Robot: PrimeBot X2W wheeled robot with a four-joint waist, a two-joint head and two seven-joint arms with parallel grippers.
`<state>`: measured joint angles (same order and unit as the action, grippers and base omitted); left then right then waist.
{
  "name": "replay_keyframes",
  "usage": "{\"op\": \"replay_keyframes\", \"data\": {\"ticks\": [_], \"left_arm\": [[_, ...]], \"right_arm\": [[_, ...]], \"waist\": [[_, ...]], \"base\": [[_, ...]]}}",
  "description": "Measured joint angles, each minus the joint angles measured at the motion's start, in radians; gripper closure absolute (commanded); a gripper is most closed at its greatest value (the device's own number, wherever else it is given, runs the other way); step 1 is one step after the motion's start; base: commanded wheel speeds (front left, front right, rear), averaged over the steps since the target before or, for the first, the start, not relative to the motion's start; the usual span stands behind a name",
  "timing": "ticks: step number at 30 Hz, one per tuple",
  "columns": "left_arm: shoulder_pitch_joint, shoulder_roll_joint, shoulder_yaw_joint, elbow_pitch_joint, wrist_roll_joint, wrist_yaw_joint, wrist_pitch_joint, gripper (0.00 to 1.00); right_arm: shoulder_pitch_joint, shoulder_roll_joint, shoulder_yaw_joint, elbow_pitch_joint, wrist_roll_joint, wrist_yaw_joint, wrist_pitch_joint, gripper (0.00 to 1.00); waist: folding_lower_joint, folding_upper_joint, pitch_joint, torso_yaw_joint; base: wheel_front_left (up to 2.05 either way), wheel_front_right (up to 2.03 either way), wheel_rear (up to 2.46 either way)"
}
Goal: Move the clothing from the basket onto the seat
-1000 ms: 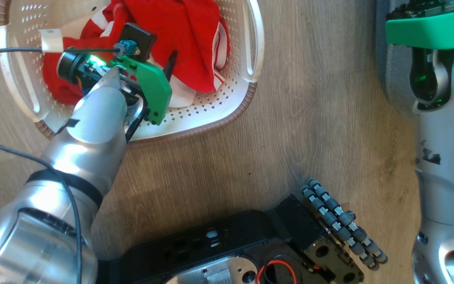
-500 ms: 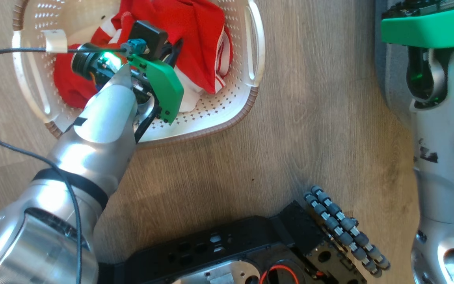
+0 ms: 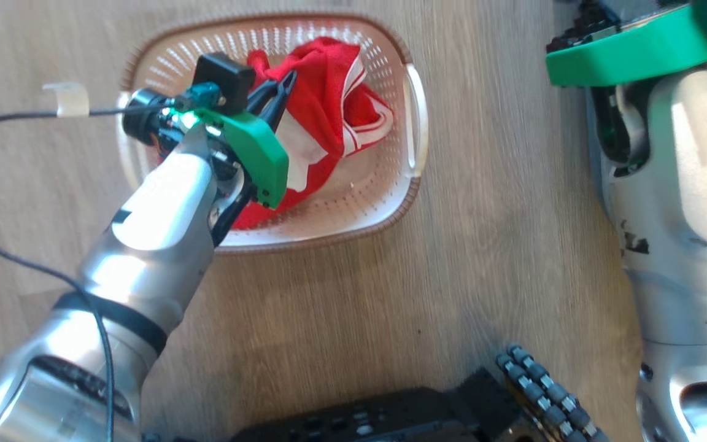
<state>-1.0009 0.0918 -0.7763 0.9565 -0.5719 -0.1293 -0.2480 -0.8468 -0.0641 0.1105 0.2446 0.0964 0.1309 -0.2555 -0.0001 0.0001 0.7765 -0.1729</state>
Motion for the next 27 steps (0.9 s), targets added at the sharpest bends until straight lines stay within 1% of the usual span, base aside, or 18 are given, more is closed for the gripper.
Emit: {"op": "replay_keyframes", "data": {"ticks": [5,12,15,16,27], "left_arm": [[0.063,-0.001,0.058,-0.047,0.031,0.000,0.000,1.00],[0.156,-0.004,0.147,-0.113,0.079,0.001,0.000,1.00],[0.191,-0.007,0.186,-0.147,0.103,0.001,0.000,1.00],[0.191,-0.007,0.186,-0.147,0.103,0.001,0.000,1.00],[0.293,-0.025,0.287,-0.262,0.192,0.001,0.000,1.00]], "right_arm": [[0.025,0.000,0.023,0.053,0.000,0.000,0.000,0.00],[0.095,-0.001,0.026,0.128,0.001,0.000,0.000,0.00],[0.128,0.000,0.020,0.144,0.010,0.000,0.000,0.00],[0.128,0.000,0.020,0.144,0.010,0.000,0.000,0.00],[0.294,0.000,-0.003,0.195,0.055,0.000,0.000,0.00]], "waist": [[0.0000,0.0000,-0.094,0.029],[-0.0001,0.0000,-0.224,0.071],[-0.0001,0.0001,-0.279,0.087],[-0.0001,0.0001,-0.279,0.087],[-0.0001,0.0000,-0.475,0.132]], "base": [[0.00,0.00,0.00],[0.00,0.00,0.00],[0.00,0.00,0.00],[0.00,0.00,0.00],[0.00,0.00,0.00]]}}
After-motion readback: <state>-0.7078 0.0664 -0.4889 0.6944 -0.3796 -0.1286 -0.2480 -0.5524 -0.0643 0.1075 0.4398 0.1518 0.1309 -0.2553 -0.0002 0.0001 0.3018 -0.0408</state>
